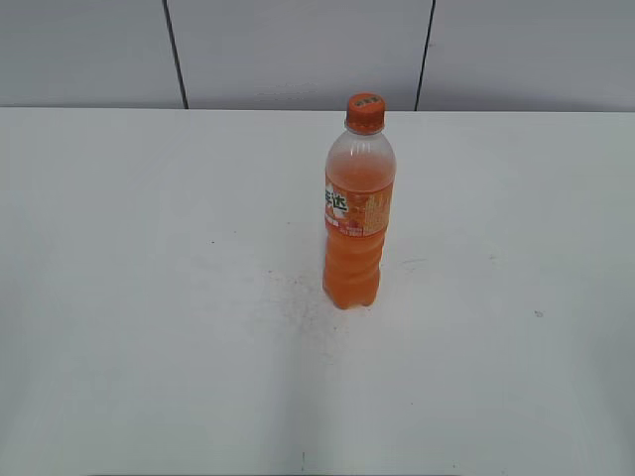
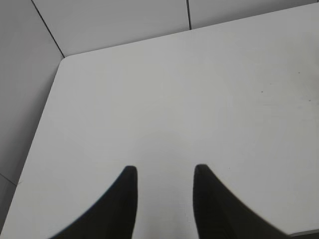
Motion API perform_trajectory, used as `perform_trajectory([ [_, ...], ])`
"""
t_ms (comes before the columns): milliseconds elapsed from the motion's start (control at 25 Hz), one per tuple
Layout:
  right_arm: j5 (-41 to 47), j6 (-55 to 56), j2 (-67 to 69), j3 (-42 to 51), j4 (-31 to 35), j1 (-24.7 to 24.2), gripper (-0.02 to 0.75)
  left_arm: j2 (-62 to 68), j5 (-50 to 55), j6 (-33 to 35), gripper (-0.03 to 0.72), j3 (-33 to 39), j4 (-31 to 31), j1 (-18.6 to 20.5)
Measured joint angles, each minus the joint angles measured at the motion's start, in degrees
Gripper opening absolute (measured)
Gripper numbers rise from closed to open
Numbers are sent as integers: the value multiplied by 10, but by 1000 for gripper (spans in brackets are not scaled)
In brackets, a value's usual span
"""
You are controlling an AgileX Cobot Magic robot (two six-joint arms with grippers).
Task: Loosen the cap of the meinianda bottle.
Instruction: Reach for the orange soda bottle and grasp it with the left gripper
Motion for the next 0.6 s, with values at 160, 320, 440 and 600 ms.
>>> perform_trajectory([
  [160, 0, 0, 0, 0, 0, 0, 525, 0, 0, 0, 241, 0, 0, 0],
  [320, 0, 0, 0, 0, 0, 0, 525, 0, 0, 0, 241, 0, 0, 0],
  [440, 0, 0, 0, 0, 0, 0, 525, 0, 0, 0, 241, 0, 0, 0],
  [600, 0, 0, 0, 0, 0, 0, 525, 0, 0, 0, 240, 0, 0, 0],
])
